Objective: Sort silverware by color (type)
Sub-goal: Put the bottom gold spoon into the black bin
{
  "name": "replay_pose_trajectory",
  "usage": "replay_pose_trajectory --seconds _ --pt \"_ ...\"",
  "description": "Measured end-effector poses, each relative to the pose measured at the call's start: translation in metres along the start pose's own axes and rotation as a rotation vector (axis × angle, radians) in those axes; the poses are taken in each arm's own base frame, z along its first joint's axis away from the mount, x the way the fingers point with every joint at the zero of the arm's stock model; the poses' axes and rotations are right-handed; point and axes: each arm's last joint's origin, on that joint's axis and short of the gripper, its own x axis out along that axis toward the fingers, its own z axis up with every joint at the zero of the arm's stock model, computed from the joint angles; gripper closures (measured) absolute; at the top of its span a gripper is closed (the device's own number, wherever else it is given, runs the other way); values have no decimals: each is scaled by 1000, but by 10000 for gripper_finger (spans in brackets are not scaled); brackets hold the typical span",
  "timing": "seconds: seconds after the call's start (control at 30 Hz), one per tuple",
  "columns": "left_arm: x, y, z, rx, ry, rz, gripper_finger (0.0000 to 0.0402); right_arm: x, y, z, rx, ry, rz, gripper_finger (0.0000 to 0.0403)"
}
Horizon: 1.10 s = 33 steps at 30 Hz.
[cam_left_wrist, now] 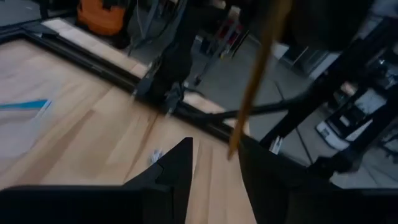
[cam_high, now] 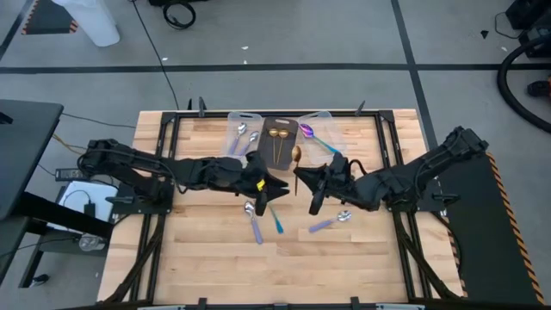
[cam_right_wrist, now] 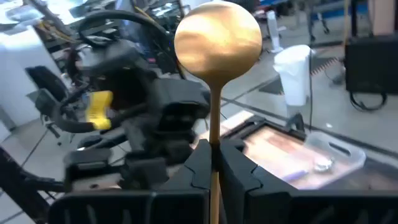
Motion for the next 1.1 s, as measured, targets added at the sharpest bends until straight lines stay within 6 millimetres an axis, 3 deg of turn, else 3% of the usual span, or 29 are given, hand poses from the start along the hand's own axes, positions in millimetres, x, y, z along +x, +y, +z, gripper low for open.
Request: replay_pose_trajectory --seconds 0.33,0.57,0.73,1.1 --pt "1 -4 6 10 -74 -44 199 3 1 -2 3 4 8 384" --pt "7 -7 8 95 -146 -76 199 11 4 -13 14 17 -4 384" --pt "7 -6 7 113 -130 -68 238 13 4 -17 25 18 -10 384" --pt "7 -5 7 109 -144 -36 376 14 5 -16 18 12 -9 382"
